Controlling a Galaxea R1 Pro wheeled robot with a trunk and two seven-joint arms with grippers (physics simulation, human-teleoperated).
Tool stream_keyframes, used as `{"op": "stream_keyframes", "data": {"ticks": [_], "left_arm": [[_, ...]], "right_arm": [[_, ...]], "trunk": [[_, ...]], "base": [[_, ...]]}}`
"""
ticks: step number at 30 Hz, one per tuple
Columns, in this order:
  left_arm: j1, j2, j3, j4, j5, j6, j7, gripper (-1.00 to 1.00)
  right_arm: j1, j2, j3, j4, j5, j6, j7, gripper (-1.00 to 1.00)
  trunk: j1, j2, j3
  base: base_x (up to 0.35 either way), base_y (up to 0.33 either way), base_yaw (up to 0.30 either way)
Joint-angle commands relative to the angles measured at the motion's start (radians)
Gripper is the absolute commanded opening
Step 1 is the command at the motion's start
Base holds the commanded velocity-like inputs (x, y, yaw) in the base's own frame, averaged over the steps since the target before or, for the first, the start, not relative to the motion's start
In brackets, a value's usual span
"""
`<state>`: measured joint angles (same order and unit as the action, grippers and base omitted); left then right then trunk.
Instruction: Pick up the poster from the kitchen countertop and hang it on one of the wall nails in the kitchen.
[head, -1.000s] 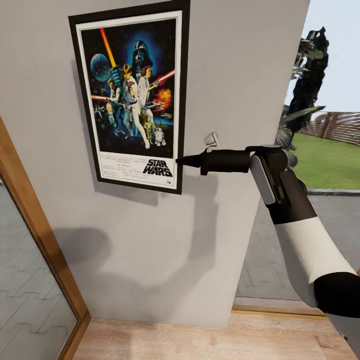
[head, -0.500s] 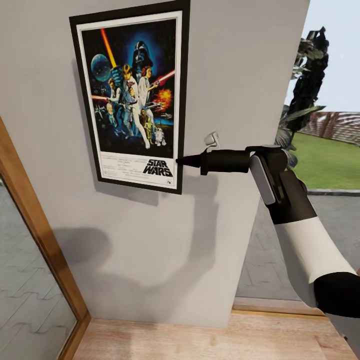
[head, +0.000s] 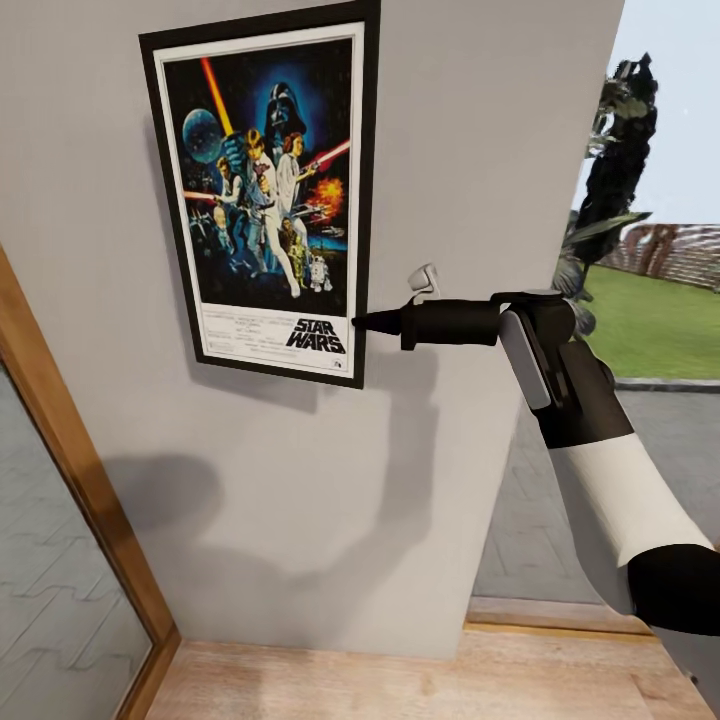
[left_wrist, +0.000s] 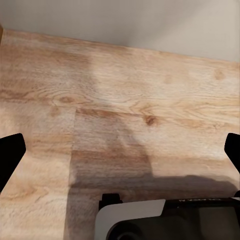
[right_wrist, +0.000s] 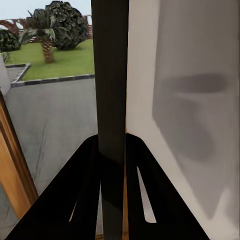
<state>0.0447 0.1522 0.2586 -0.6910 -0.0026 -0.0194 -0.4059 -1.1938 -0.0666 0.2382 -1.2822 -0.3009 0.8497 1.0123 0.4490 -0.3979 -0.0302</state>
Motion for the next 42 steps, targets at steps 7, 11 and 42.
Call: {"op": "stream_keyframes", "data": {"ticks": [7, 11, 42], "left_arm": [[0.0, 0.0, 0.003, -0.001, 0.0, -0.002, -0.005, 1.0], [0.0, 0.0, 0.004, -0.001, 0.0, -0.002, -0.005, 1.0], [0.0, 0.0, 0.027, -0.001, 0.0, -0.002, -0.005, 1.0]], "right_arm": [[-0.001, -0.001, 0.001, 0.001, -0.006, 0.006, 0.0, -1.0], [-0.001, -0.001, 0.001, 0.001, -0.006, 0.006, 0.0, -1.0], [-0.001, -0.001, 0.001, 0.001, -0.006, 0.006, 0.0, -1.0]], "trunk": [[0.001, -0.002, -0.002], [0.001, -0.002, -0.002], [0.001, -0.002, -0.002]], "base": [[0.042, 0.0, 0.0], [0.198, 0.0, 0.0], [0.06, 0.0, 0.0]]}}
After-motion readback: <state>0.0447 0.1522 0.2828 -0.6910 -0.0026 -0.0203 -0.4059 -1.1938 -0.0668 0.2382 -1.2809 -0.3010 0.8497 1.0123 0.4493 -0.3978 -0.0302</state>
